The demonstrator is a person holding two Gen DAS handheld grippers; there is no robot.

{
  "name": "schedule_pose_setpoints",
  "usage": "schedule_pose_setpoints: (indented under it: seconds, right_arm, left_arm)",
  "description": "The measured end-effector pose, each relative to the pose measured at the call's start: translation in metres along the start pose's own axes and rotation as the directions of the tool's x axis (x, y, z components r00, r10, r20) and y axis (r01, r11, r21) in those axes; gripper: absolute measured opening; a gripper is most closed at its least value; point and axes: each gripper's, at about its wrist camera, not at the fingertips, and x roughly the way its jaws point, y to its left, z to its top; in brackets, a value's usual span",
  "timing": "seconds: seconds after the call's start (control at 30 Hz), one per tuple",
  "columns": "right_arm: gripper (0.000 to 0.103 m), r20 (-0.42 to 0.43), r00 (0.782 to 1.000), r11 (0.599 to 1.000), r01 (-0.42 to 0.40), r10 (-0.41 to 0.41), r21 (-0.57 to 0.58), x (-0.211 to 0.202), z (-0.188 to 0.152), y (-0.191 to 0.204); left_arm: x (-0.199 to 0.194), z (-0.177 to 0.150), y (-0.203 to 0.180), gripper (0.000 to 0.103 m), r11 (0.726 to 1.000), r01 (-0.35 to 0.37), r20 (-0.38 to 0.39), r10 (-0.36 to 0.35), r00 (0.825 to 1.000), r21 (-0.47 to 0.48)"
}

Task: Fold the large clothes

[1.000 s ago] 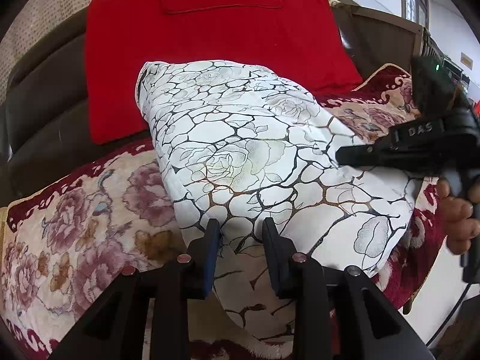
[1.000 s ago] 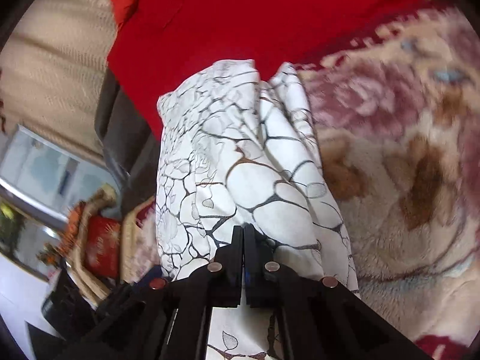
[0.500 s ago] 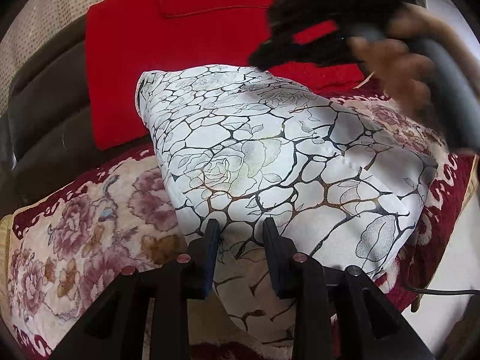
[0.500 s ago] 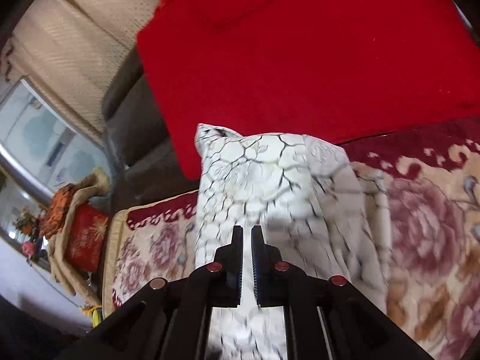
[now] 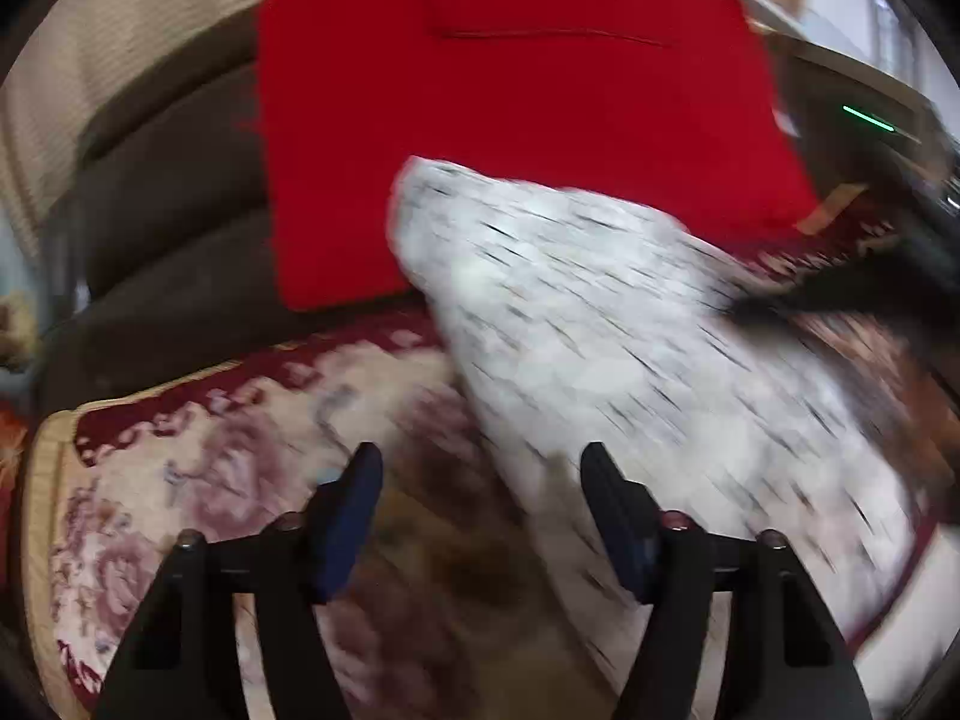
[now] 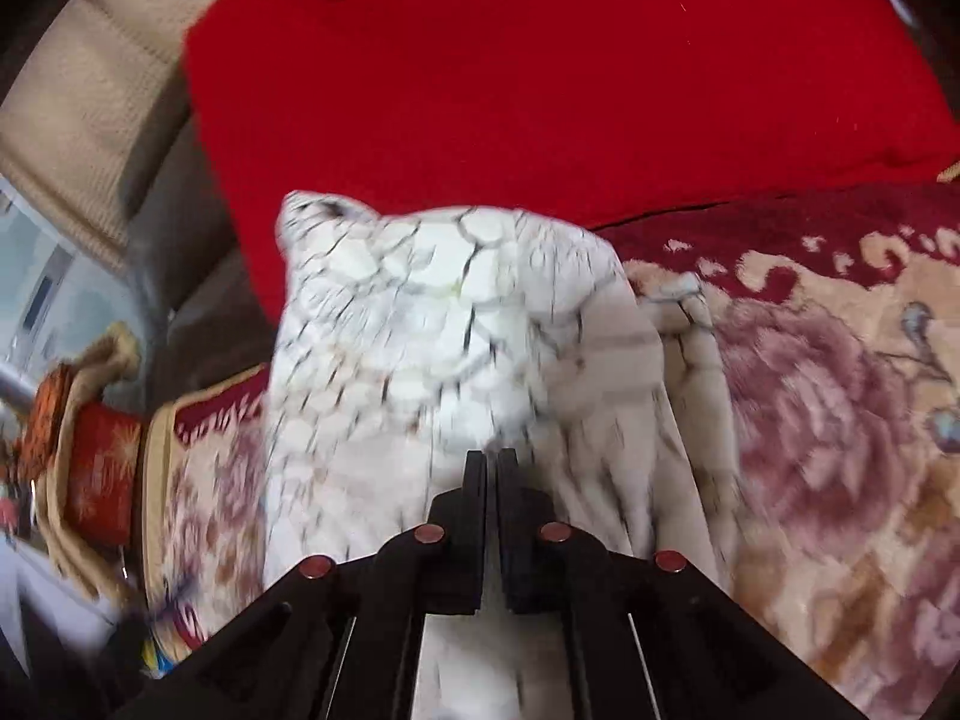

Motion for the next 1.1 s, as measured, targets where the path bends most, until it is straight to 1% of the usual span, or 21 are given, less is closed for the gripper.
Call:
schedule_pose_setpoints:
  seconds: [0.07,0.1,0.17,0.23,0.3,0.33,0.4,0.53,0.6,0.7,0.77,0.9,0.97,1.1]
  right_arm:
    - [0.006,0.005,1.000,0.997,0.019,-0.019,-0.072,-0.018,-0.018,0.008]
    - [0.006,-0.001,1.000,0.995,0.027,-0.027,-0.092,-0.020,-0.024,0.010]
    - [0.006,-0.021,0.997,0.988,0.065,-0.069,-0.142,-0.017,-0.038,0.013]
    - [0.006,0.009,0.990,0.969,0.138,-0.140,-0.206,-0.008,-0.050,0.015]
    - [0.006,0.058,0.982,0.949,0.188,-0.179,-0.252,0.001,-0.060,0.017]
    - [0.006,0.079,0.981,0.948,0.192,-0.177,-0.255,0.001,-0.063,0.016]
    - [0.004,0.093,0.982,0.957,0.182,-0.165,-0.227,0.003,-0.064,0.010]
    - [0.004,0.086,0.986,0.966,0.157,-0.142,-0.203,0.000,-0.062,0.007]
    - [0.004,0.077,0.991,0.977,0.120,-0.108,-0.174,-0.013,-0.060,0.003]
    - [0.006,0.071,0.996,0.987,0.072,-0.062,-0.146,-0.034,-0.067,0.010]
    - [0.006,0.080,0.995,0.983,0.070,-0.057,-0.172,-0.050,-0.074,0.016]
    - [0.006,0.097,0.994,0.972,0.069,-0.048,-0.226,-0.076,-0.095,0.025]
    - [0.006,0.097,0.994,0.969,0.073,-0.051,-0.236,-0.082,-0.102,0.025]
    - [0.006,0.085,0.994,0.968,0.090,-0.071,-0.234,-0.079,-0.113,0.021]
  left_arm:
    - [0.022,0.014,0.002,0.070,0.999,-0.032,-0.024,0.032,0.999,0.000]
    - [0.036,0.018,-0.003,0.070,0.999,-0.037,-0.041,0.038,0.998,0.018]
    - [0.068,0.017,-0.022,0.070,0.994,-0.057,-0.085,0.064,0.994,0.091]
    - [0.079,0.009,-0.039,0.066,0.985,-0.087,-0.086,0.101,0.991,0.148]
    - [0.086,0.003,-0.049,0.061,0.978,-0.103,-0.086,0.120,0.989,0.182]
    - [0.087,0.002,-0.049,0.061,0.979,-0.104,-0.086,0.120,0.989,0.177]
    - [0.088,0.002,-0.045,0.061,0.984,-0.097,-0.097,0.113,0.989,0.151]
    - [0.079,0.002,-0.041,0.060,0.987,-0.089,-0.096,0.102,0.990,0.132]
    - [0.067,0.000,-0.040,0.060,0.991,-0.087,-0.088,0.096,0.991,0.106]
    - [0.047,-0.004,-0.037,0.060,0.995,-0.079,-0.070,0.083,0.994,0.060]
    - [0.030,-0.007,-0.036,0.061,0.997,-0.066,-0.045,0.068,0.997,0.041]
    - [0.000,-0.011,-0.041,0.062,0.997,-0.060,0.004,0.060,0.998,0.048]
    - [-0.013,-0.014,-0.044,0.062,0.997,-0.056,0.021,0.055,0.998,0.051]
    - [-0.031,-0.016,-0.051,0.062,0.997,-0.050,0.029,0.048,0.998,0.051]
